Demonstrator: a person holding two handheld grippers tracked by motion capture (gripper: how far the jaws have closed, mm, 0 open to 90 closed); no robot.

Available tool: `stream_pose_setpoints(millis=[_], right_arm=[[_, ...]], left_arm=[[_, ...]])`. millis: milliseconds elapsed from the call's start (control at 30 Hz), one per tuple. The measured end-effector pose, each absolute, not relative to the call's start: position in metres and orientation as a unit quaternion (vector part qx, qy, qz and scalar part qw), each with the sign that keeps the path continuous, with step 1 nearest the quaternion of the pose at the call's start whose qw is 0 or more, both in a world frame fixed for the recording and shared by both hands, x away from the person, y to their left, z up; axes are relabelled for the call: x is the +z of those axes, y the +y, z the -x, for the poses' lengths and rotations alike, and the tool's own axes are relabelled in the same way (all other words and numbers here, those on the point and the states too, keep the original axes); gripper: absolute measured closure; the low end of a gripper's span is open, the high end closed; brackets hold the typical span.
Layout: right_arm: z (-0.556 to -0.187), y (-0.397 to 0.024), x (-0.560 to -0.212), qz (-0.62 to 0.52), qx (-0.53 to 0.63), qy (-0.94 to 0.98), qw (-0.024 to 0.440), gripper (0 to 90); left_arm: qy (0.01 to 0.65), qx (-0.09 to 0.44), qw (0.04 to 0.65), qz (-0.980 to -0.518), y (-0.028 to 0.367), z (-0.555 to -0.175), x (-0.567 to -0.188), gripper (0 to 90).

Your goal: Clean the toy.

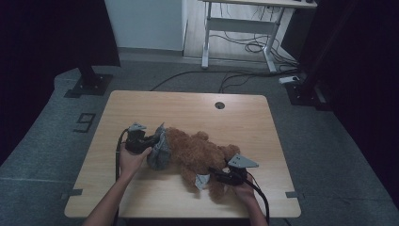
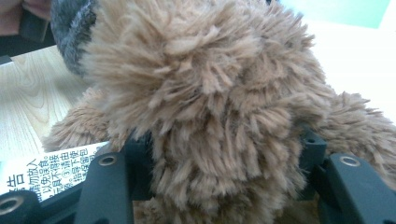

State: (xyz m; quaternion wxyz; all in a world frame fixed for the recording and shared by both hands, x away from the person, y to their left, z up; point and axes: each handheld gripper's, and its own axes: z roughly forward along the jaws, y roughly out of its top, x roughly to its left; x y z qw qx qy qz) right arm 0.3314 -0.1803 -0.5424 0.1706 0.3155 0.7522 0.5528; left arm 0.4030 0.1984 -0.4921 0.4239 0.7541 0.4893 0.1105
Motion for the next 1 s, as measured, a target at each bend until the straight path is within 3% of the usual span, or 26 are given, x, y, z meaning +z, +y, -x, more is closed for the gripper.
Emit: stream_pose_setpoints(millis=[200, 567, 1000], right_arm=[[-0.332, -0.181, -0.543, -0.319, 0.555, 0.750, 0.167, 40.7], [-0.333, -0.183, -0.543, -0.322, 0.556, 0.749, 0.162, 40.3], [-0.333, -0.184, -0.543, -0.320, 0.556, 0.750, 0.163, 40.3]], left_arm=[[0.510, 0.075, 0.420, -0.747, 0.208, -0.405, -0.518, 77.7], [0.464, 0.121, 0.466, -0.744, 0.193, -0.400, -0.452, 77.4], [0.386, 0.115, 0.477, -0.781, 0.122, -0.406, -0.414, 77.4]])
